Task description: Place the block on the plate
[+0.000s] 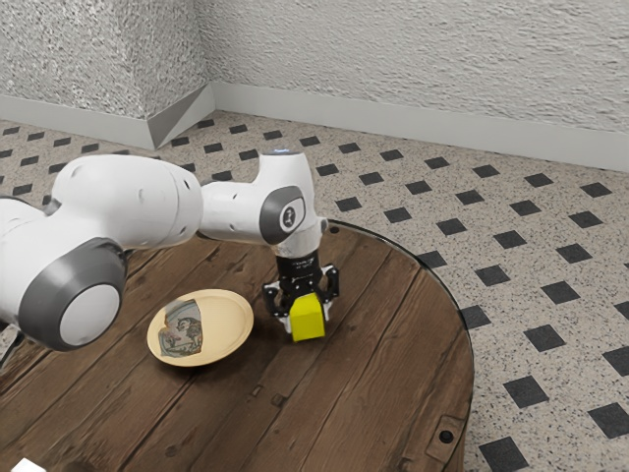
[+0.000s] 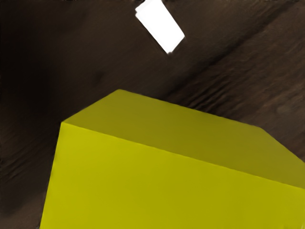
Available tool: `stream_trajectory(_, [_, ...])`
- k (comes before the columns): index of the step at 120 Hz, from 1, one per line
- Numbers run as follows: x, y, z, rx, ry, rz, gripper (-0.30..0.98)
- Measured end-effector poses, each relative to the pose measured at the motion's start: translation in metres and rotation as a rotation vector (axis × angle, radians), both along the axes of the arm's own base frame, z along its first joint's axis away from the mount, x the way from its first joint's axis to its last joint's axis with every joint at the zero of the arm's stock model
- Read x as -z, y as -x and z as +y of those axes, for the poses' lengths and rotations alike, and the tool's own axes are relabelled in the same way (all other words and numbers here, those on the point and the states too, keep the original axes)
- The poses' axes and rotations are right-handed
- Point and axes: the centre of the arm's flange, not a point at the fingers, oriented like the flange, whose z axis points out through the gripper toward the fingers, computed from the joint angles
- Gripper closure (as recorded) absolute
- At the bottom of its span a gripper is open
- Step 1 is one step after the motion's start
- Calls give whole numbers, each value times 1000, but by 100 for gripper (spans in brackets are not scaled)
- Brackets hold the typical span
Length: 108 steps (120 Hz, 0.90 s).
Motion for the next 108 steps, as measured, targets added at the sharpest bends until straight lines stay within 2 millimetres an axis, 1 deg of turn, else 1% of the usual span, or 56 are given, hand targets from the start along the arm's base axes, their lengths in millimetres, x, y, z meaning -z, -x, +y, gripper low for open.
stream_trajectory(16, [-1,0,0,-5,-2,-1,25])
stream_trajectory(22, [-10,-3,0,-6,1,-13,28])
stream_trajectory(36, [-40,-5,1,-12,11,-43,30])
stream_trajectory(48, [-73,-5,7,-21,23,-67,30])
stream_trajectory(66, [-121,-12,16,-24,21,-110,30])
stream_trajectory(79, [-146,-17,45,-56,-12,-130,30])
stream_trajectory(88, [-156,-19,68,-82,-43,-137,30])
stream_trajectory(98, [-154,-13,93,-116,-67,-117,30])
stream_trajectory(108, [-148,3,118,-156,-71,-83,31])
